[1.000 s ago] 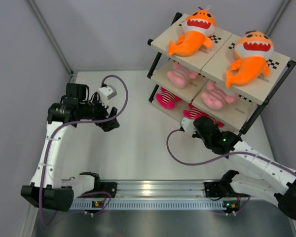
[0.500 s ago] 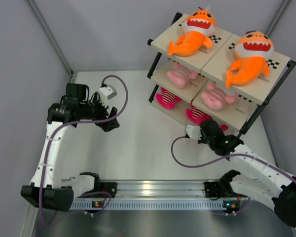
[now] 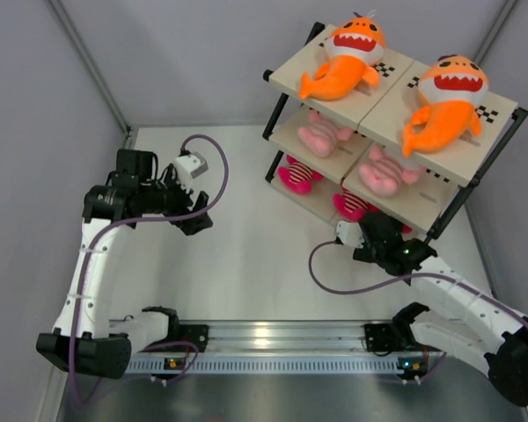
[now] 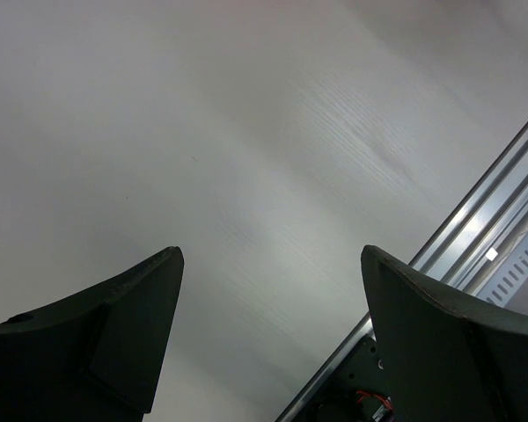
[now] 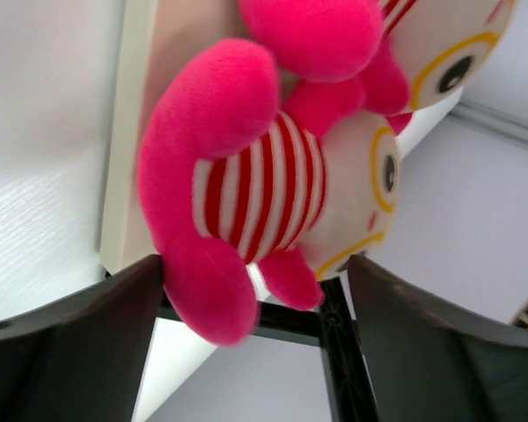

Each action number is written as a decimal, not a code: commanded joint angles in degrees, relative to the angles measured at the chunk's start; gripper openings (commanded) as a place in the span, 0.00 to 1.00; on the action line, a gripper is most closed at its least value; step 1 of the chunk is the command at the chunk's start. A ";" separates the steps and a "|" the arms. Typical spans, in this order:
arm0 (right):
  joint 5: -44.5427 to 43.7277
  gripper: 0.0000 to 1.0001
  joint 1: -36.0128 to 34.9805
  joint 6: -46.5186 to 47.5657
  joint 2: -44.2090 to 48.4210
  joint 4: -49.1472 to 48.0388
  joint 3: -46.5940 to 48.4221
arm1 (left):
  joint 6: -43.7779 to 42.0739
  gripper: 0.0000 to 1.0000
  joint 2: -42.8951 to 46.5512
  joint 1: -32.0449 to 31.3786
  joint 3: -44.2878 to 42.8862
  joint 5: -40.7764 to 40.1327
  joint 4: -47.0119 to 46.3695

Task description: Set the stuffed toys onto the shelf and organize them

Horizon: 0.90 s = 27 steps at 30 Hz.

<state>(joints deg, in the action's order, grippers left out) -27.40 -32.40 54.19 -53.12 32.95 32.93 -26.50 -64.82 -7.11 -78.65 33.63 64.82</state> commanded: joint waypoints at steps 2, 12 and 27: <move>-1.96 0.90 -5.55 -4.18 3.02 4.83 6.70 | -1.01 0.88 1.80 0.08 0.60 0.65 0.13; 1.02 1.00 -20.76 -14.80 1.97 10.64 13.74 | 0.05 0.88 2.76 0.08 4.82 -3.48 0.13; 13.42 0.99 -27.28 -49.61 15.67 -11.40 5.84 | 10.15 0.90 8.12 0.17 19.75 -26.93 -14.78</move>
<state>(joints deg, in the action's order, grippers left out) -15.40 -58.89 16.25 -41.19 31.07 41.60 -20.18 -59.24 -7.11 -60.95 15.86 59.40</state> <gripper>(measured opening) 0.993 0.900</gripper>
